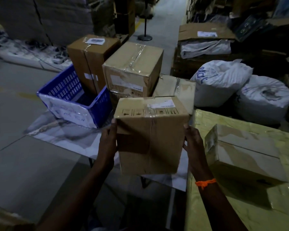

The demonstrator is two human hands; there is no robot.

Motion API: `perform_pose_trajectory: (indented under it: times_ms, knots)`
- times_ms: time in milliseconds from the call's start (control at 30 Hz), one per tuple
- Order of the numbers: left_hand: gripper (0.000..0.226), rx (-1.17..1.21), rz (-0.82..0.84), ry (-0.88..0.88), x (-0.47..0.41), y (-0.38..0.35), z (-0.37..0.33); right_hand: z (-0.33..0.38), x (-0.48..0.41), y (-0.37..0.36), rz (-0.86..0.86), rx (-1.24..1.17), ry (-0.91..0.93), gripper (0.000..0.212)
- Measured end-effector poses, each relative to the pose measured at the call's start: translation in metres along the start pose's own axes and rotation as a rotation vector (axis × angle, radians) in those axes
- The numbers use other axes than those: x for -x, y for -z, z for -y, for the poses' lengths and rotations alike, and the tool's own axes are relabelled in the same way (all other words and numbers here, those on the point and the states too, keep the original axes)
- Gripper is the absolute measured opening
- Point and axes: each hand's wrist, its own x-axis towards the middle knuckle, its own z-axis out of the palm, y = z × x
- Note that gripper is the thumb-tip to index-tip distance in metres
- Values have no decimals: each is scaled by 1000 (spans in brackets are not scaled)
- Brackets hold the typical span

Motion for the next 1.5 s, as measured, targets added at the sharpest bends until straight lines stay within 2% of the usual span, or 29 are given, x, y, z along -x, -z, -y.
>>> perform_pose_trajectory:
  times_ms: [167,267,367,567,667,767,867,933,1067,1133,1267,1433,1500]
  knots:
    - [37,-82,-4,7,14,-7,3,-8,16,10,0,-30,-69,50]
    - [53,-194,-43,10,15,-6,12,-16,26,18,-12,-31,-101,64]
    - [31,-171,-69,26,17,-4,16,-17,35,22,1,2,-105,48]
    - [25,-165,-42,30,20,-2,16,-18,32,29,17,48,-102,47]
    - [29,-165,-6,45,18,0,15,-16,27,32,37,75,-102,57]
    - [25,-179,12,4,10,3,6,-4,16,34,77,85,-72,52]
    - [37,-191,25,-24,-5,1,-16,16,-5,29,150,105,-75,53]
    - [30,-212,83,4,-12,-3,-28,24,-17,22,213,148,-65,58]
    - [43,-226,153,35,-14,-1,-31,26,-20,4,264,236,6,44]
    - [50,-223,118,-4,-10,10,-30,25,-16,-4,289,228,13,39]
    - [57,-186,0,-90,0,37,-24,20,-9,-20,326,202,11,45]
    - [60,-17,-112,-168,21,66,3,11,-7,-43,259,72,-81,75]
    - [61,33,-146,-156,27,75,20,6,-5,-48,247,46,-112,77]
